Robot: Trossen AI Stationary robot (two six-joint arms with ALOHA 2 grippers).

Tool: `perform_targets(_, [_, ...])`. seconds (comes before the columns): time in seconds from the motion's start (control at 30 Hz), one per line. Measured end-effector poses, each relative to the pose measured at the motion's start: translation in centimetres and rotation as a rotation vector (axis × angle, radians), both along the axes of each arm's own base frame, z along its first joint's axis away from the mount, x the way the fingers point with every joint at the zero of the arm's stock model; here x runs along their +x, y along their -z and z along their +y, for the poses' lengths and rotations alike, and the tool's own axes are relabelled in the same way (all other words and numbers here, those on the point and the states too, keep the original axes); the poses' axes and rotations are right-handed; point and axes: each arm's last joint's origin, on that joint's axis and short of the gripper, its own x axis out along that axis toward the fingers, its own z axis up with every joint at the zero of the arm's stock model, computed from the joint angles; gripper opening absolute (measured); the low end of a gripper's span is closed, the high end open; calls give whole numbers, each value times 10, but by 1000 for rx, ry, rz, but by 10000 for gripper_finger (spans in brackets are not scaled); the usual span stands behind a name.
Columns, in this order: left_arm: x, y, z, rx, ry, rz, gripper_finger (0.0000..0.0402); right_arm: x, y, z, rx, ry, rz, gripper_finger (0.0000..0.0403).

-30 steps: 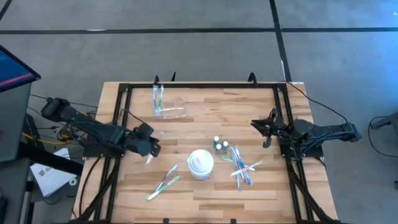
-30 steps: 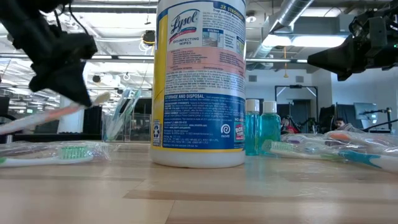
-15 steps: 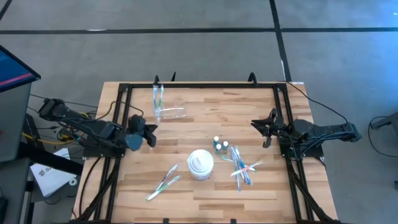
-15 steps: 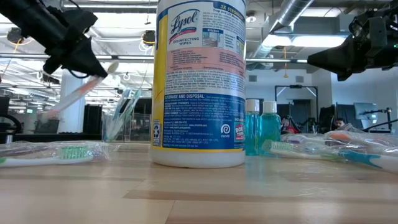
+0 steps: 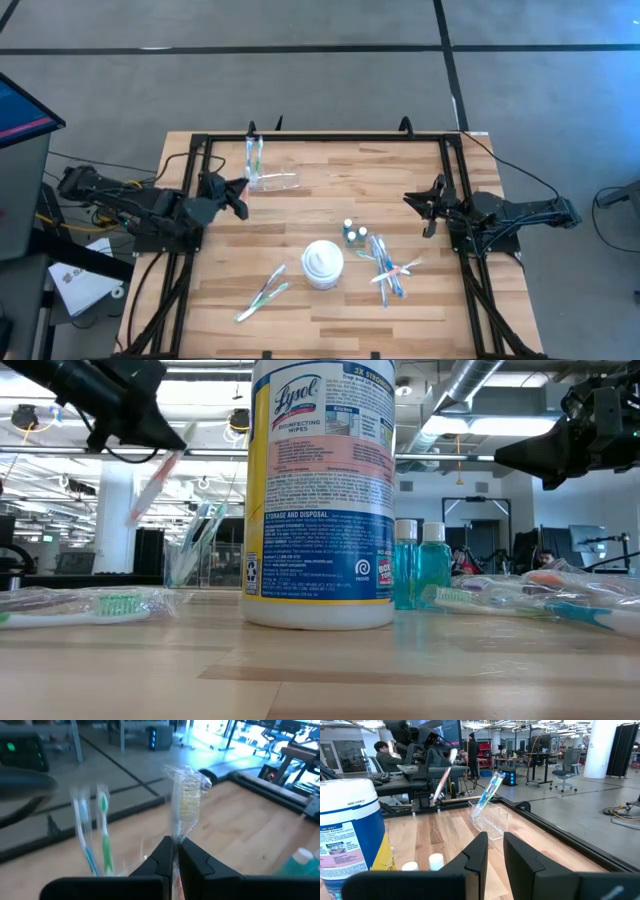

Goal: Pick & Place toothbrushing station
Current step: Put the left orange toothbrush into the transparent organizer

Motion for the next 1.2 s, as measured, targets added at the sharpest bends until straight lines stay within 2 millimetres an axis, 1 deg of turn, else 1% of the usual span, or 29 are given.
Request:
perform_targets(0.2, [4,-10,12,71,-29,11,5,0,0,0,0,0,0,54])
perform_targets(0.3, [7,-10,19,102,-30,-9,5,0,0,0,0,0,0,54])
perform_targets(0.53, [11,-1,39,190,-27,-29,5,0,0,0,0,0,0,54])
perform_targets(0.83, [6,7,64,206,-74,-66,5,0,0,0,0,0,0,54])
perform_targets(1.0, [1,12,73,254,-69,-149,5,0,0,0,0,0,0,54])
perform_targets(1.2, [-4,27,79,274,-103,-126,5,0,0,0,0,0,0,54])
